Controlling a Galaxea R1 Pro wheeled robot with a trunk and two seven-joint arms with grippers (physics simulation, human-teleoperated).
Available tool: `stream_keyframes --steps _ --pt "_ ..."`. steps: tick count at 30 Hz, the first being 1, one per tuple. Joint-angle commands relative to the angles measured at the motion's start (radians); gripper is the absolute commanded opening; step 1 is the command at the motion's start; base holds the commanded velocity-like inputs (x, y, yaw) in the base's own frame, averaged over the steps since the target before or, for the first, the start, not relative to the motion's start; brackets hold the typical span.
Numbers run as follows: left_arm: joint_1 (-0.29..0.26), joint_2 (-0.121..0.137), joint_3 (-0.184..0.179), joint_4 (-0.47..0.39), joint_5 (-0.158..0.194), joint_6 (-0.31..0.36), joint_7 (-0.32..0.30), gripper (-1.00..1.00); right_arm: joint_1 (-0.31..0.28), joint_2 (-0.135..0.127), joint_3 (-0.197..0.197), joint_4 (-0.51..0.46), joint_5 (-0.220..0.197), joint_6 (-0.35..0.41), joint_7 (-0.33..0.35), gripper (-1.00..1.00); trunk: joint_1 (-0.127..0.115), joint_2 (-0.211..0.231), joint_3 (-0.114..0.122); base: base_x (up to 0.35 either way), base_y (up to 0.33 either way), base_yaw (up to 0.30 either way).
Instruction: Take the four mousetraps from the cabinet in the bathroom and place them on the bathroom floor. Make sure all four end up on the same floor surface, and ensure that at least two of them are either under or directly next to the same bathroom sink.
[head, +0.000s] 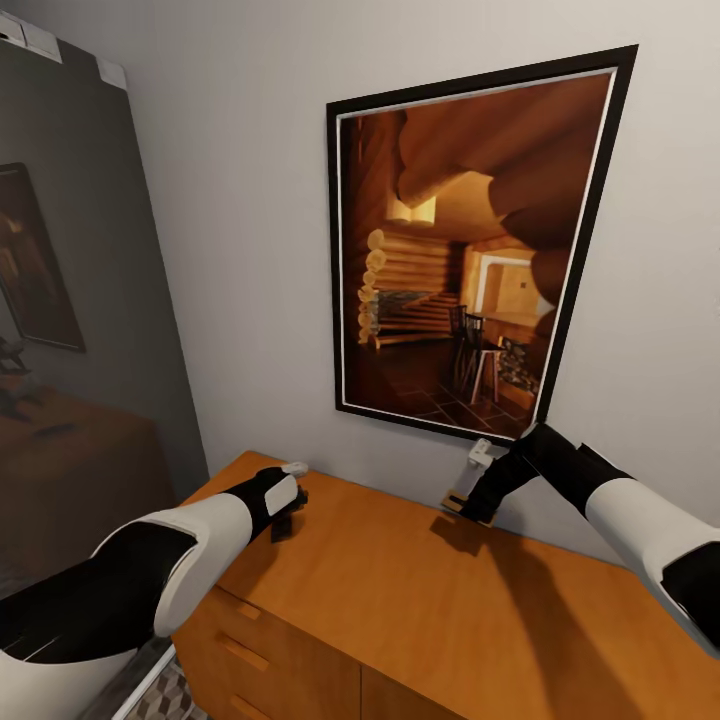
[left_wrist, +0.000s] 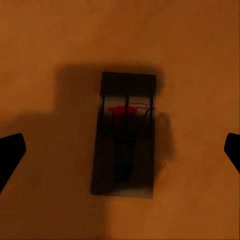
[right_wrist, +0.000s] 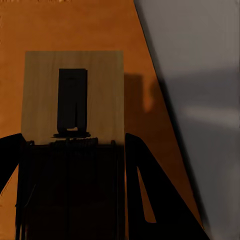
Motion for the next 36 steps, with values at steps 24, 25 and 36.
stream_keyframes --steps 24,25,36 --pt "-0.002 -0.001 -0.029 0.001 0.012 -0.048 0.013 1.0 -0.001 0.015 0.001 -0.003 0.002 0.01 -0.025 -1.0 0.0 -0.002 -0.002 0.0 0.0 0.0" --pt "-0.002 -0.001 -0.029 0.001 0.012 -0.048 0.0 1.0 -0.001 0.015 0.001 -0.003 0.003 0.01 -0.025 -1.0 0.0 -0.002 -0.002 0.0 0.0 0.0" --pt "-0.001 -0.001 -0.029 0.001 0.012 -0.047 -0.016 1.0 -0.001 0.015 0.001 -0.003 0.002 0.01 -0.025 -1.0 0.0 -0.002 -0.002 0.0 0.0 0.0"
